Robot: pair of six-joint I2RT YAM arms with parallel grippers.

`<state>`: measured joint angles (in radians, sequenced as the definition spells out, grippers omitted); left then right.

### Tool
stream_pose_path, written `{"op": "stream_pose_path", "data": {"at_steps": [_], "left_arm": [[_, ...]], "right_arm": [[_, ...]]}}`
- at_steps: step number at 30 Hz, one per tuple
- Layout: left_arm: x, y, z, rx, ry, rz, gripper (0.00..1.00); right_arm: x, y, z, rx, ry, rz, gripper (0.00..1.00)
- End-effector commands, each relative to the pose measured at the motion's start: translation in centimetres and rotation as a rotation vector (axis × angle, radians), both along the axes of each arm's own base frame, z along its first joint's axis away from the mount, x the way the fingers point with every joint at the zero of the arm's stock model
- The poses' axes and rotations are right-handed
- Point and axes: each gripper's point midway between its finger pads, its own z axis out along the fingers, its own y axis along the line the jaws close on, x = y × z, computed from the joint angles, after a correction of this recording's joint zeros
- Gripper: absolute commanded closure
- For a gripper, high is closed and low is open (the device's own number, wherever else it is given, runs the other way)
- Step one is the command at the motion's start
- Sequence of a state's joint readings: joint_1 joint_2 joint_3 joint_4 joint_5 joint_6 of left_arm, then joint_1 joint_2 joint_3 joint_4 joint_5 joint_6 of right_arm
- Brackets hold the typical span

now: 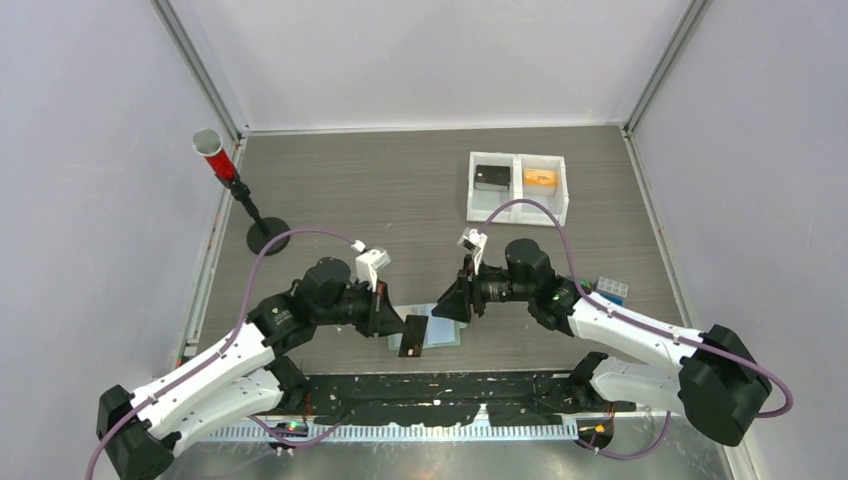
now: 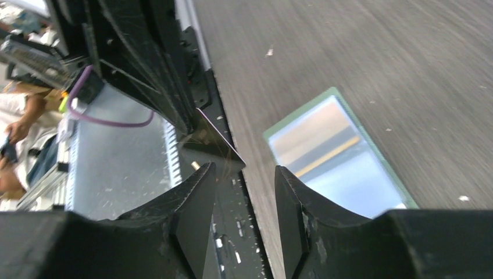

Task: Take the credit cards out of the card holder
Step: Place the credit card in the storage box.

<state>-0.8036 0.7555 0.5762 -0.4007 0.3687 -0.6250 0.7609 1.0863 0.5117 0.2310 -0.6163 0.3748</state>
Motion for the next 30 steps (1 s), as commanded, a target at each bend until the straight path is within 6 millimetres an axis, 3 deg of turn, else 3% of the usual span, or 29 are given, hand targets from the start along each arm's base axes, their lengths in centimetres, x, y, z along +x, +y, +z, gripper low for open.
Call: {"op": "stream_pose_path", "data": {"at_steps": [1, 9, 19, 21, 25, 28, 30], "left_arm": [[-2.0, -1.4, 1.8, -0.096, -0.004, -0.162, 1.00], [-2.7, -2.1, 2.1, -0.157, 0.006, -0.215, 1.00], [-2.8, -2.4, 2.2, -0.166, 0.016, -0.232, 1.00], [-2.7, -2.5, 2.2, -0.164, 0.018, -0.231, 1.00], [-2.3, -2.5, 1.9, -0.148, 0.021, -0.205, 1.00], [-1.8, -2.2, 1.7, -0.125, 0.012, -0.173, 1.00], [-1.2, -1.7, 1.4, -0.086, 0.000, -0.137, 0.93]], "right_arm": [[-2.2, 0.8, 3.6, 0.106, -0.076, 0.189, 0.49], [-3.2, 1.1, 3.0, 0.093, -0.051, 0.290, 0.42], [-3.8, 1.3, 1.9, 0.085, -0.003, 0.342, 0.51], [-4.0, 1.3, 1.8, 0.087, 0.006, 0.353, 0.61], [-4.4, 1.2, 2.0, 0.105, 0.003, 0.369, 0.92], [-4.6, 1.2, 2.4, 0.121, 0.007, 0.375, 0.95], [-4.6, 1.2, 2.5, 0.125, 0.012, 0.372, 0.95]]}}
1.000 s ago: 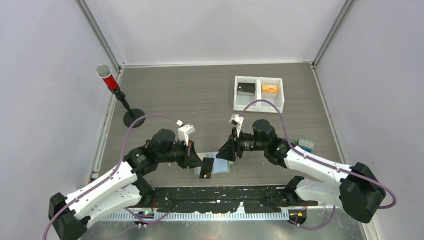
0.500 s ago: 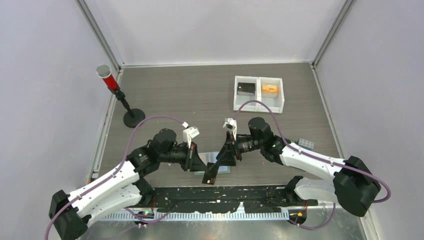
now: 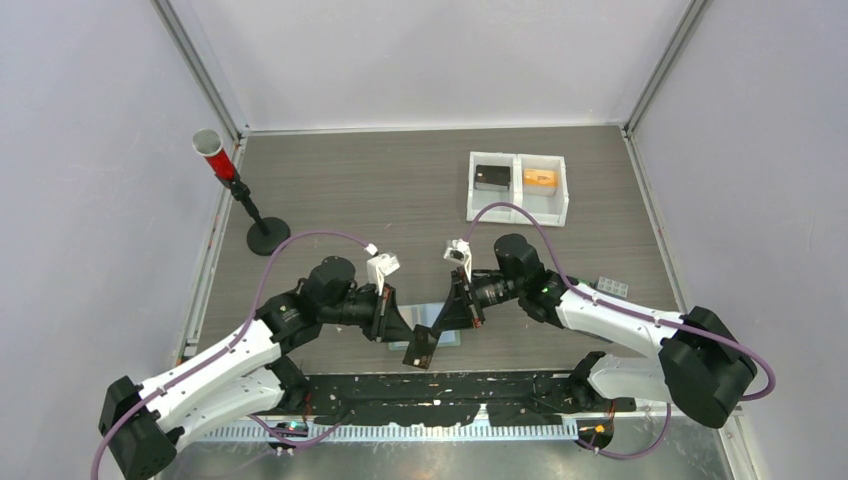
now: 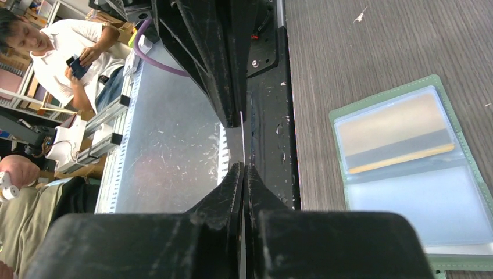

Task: Take the credit cards out of the card holder
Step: Place the credit card in the storage box.

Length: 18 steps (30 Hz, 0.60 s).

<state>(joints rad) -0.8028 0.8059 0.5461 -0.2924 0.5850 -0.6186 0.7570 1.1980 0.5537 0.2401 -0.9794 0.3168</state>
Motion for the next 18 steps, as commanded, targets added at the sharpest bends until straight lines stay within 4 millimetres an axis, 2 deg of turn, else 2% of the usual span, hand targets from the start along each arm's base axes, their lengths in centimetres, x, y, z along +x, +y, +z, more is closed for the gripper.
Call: {"op": "stream_pose_path", "data": {"at_steps": [1, 4, 7, 13, 16, 18], "left_arm": [[1.6, 0.3, 0.8, 0.025, -0.066, 0.065, 0.89], [2.1, 0.9, 0.7, 0.058, -0.083, 0.104, 0.77], [2.5, 1.5, 0.6, 0.088, -0.096, 0.137, 0.50], [3.2, 2.8, 0.6, 0.147, -0.142, 0.186, 0.17], [3.5, 3.6, 0.7, 0.184, -0.161, 0.206, 0.02], [3.6, 4.0, 0.7, 0.207, -0.171, 0.217, 0.01]], "right_arm": [[0.3, 0.6, 2.3, 0.080, -0.054, 0.009, 0.95], [0.6, 0.7, 2.4, 0.082, -0.042, -0.008, 0.95], [1.1, 0.9, 2.3, 0.078, -0.031, -0.048, 0.95], [3.0, 1.2, 2.3, 0.055, 0.003, -0.146, 0.95], [4.9, 1.0, 2.4, 0.037, 0.023, -0.227, 0.95], [6.5, 0.8, 2.1, 0.020, 0.036, -0.288, 0.95]]}}
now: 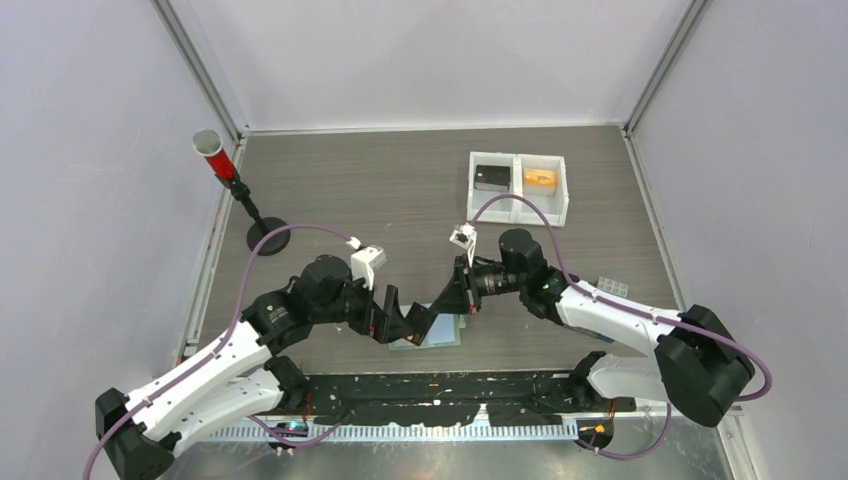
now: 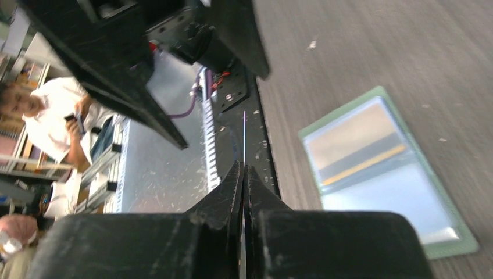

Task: Take the credit cards out of the card holder
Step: Place the credit card in the storage box.

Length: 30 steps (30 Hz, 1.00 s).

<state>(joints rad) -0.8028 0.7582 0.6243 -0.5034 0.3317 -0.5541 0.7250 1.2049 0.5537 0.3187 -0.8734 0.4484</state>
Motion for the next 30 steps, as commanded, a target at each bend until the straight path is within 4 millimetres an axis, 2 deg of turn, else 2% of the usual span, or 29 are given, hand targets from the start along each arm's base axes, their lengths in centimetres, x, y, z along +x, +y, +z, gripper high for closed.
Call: {"op": "stream_pose_path", "data": {"at_steps": [1, 4, 8, 9, 10, 11, 12, 13, 14, 15, 18, 19, 21, 26, 27, 28, 29, 30], "left_arm": [[1.1, 1.3, 1.4, 0.051, -0.082, 0.042, 0.01], [1.6, 2.3, 1.3, 0.101, -0.102, 0.082, 0.01], [2.9, 4.7, 1.4, 0.199, -0.150, 0.185, 0.01], [3.1, 5.1, 1.5, 0.213, -0.163, 0.199, 0.01], [3.1, 5.3, 1.7, 0.219, -0.172, 0.197, 0.01], [3.3, 5.7, 1.9, 0.238, -0.188, 0.208, 0.01], [3.4, 6.0, 2.0, 0.254, -0.201, 0.207, 0.01], [3.4, 6.3, 2.1, 0.268, -0.210, 0.202, 0.01], [3.2, 6.6, 2.1, 0.288, -0.213, 0.191, 0.01], [3.1, 7.0, 2.1, 0.307, -0.216, 0.182, 0.01], [2.8, 8.0, 1.9, 0.359, -0.236, 0.160, 0.01], [2.8, 8.3, 1.9, 0.369, -0.244, 0.160, 0.01], [2.9, 8.3, 1.9, 0.367, -0.257, 0.158, 0.01], [2.8, 8.1, 2.2, 0.353, -0.266, 0.145, 0.01], [2.7, 8.1, 2.2, 0.352, -0.264, 0.146, 0.01], [2.7, 8.2, 2.2, 0.350, -0.263, 0.151, 0.01], [2.7, 8.2, 2.1, 0.346, -0.262, 0.155, 0.01], [2.6, 8.3, 2.2, 0.338, -0.266, 0.160, 0.01]], "right_arm": [[4.5, 0.0, 1.2, 0.004, 0.000, -0.160, 0.95], [7.5, -0.7, 1.0, 0.001, 0.022, -0.264, 0.95], [12.9, -2.9, 0.6, 0.007, 0.067, -0.438, 0.95], [14.7, -3.7, 1.3, 0.017, 0.058, -0.486, 0.95], [15.8, -4.2, 0.9, 0.002, 0.072, -0.519, 0.95], [17.6, -5.0, 1.9, 0.014, 0.052, -0.559, 0.95], [18.5, -5.3, 1.7, 0.002, 0.063, -0.576, 0.95], [20.1, -6.1, 2.7, 0.005, 0.047, -0.612, 0.95], [21.0, -6.4, 2.6, -0.007, 0.047, -0.630, 0.95], [22.6, -7.4, 3.5, -0.011, 0.035, -0.677, 0.95], [26.5, -10.2, 4.3, -0.038, 0.017, -0.809, 0.95], [27.8, -10.9, 5.1, -0.040, 0.004, -0.855, 0.95], [30.1, -12.8, 5.2, -0.050, 0.014, -0.937, 0.95], [34.6, -17.3, 6.2, -0.061, 0.013, -1.141, 0.95], [35.2, -17.8, 5.6, -0.075, 0.026, -1.161, 0.95], [36.0, -18.5, 6.0, -0.075, 0.025, -1.191, 0.95], [36.6, -18.6, 5.1, -0.089, 0.044, -1.198, 0.95], [37.3, -19.0, 5.6, -0.084, 0.046, -1.210, 0.95]]}}
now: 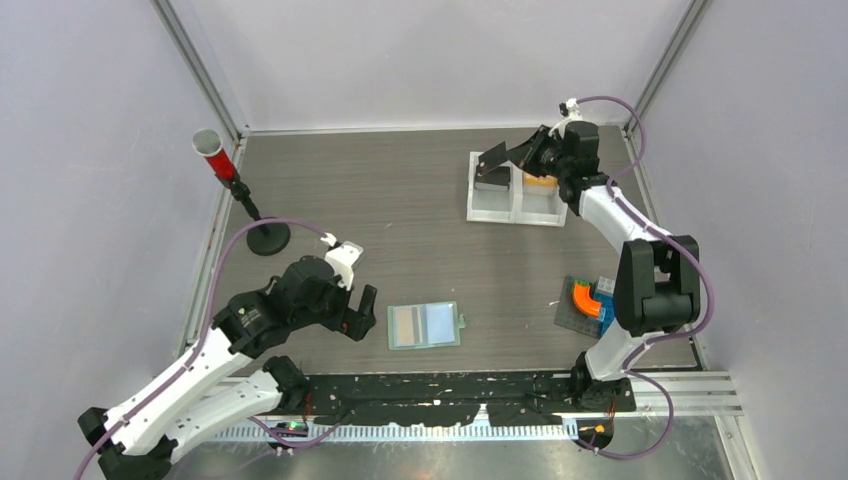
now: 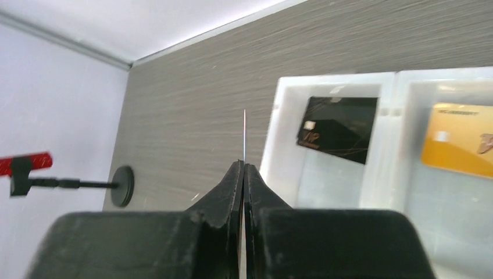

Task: Take the credit cards out of the card holder
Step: Place the credit card in the storage box.

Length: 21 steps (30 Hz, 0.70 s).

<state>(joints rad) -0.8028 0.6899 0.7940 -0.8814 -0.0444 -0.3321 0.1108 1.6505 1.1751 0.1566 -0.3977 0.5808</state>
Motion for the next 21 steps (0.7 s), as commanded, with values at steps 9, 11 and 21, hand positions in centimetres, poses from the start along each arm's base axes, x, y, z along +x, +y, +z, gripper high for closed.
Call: {"op": "stream_pose_path", "data": {"at_steps": [9, 11, 21], "left_arm": [[0.5, 0.7, 1.4, -0.042, -0.093, 0.026, 0.01], [0.5, 0.7, 1.3, -0.034, -0.086, 0.026, 0.01], [0.6, 0.8, 1.2, -0.025, -0.084, 0.029, 0.01]], "right_arm": [[6.3, -2.5, -2.6, -0.002, 0.089, -0.152, 0.95], [6.8, -2.5, -3.3, 0.007, 0.102, -0.157, 0.95], [8.5, -2.1, -6.5, 0.044, 0.163, -0.155, 0.95]]}}
